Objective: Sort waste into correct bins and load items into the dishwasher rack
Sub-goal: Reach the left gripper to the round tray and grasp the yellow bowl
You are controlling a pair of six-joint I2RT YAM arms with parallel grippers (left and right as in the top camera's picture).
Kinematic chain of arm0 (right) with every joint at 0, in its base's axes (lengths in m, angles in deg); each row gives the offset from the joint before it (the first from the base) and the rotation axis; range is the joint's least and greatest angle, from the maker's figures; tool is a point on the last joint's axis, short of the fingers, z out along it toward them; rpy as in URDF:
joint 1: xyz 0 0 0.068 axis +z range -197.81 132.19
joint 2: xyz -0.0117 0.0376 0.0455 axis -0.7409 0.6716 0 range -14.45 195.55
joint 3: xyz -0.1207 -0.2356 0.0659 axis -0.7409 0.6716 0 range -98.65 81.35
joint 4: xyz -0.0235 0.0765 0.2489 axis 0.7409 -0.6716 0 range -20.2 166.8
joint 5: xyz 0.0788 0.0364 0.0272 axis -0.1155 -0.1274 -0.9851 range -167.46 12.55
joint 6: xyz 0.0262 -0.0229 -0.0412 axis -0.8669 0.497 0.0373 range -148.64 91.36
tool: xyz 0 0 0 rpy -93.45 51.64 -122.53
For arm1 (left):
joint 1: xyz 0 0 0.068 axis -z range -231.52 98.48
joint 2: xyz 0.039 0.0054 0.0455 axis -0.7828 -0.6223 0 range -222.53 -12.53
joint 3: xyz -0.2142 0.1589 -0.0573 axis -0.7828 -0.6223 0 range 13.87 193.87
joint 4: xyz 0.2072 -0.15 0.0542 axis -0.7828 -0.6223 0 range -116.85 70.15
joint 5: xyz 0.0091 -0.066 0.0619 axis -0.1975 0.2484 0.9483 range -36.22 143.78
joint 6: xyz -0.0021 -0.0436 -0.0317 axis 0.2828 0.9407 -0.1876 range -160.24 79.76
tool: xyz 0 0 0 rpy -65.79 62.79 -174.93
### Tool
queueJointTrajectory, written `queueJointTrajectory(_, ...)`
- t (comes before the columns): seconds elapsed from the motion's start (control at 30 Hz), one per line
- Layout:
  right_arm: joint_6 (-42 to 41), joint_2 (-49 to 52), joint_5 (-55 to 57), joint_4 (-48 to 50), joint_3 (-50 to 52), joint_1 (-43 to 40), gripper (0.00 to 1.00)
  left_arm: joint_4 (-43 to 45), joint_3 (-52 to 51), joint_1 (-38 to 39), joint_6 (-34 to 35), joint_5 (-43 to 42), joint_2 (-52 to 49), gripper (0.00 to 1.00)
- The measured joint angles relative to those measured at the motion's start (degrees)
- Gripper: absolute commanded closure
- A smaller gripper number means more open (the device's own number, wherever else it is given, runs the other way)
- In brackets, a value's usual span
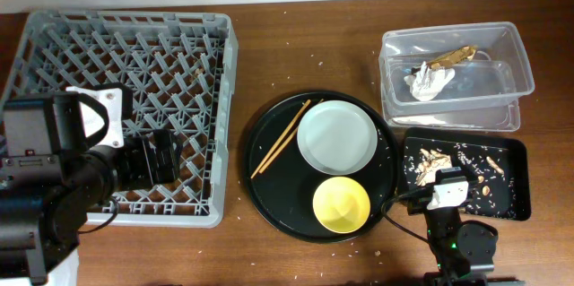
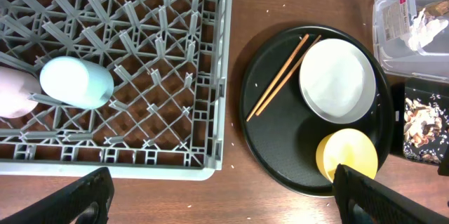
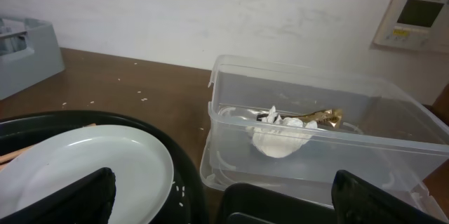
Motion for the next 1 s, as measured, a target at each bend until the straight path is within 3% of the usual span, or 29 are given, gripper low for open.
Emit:
queueJointTrajectory(0.77,0.04,0.0,0.02,0.0,0.0,0.0,0.02,1.2,0.0,0.0,0.02,-0.26,0.0,0.01)
queueJointTrajectory(0.87,0.0,0.0,0.0,0.0,0.0,0.0,0.02,0.55,-0.04,0.0,0.04,-5.95,0.0,0.01)
queueJointTrajectory(0.93,0.0,0.0,0.0,0.0,0.0,0.0,0.02,5.81,-0.2,0.26,1.99,-8.7,-0.28,0.02)
queueJointTrajectory(1.0,0.0,0.0,0.02,0.0,0.0,0.0,0.02,7.96,0.13,3.8,4.9,-10.36,-3.63,0.11)
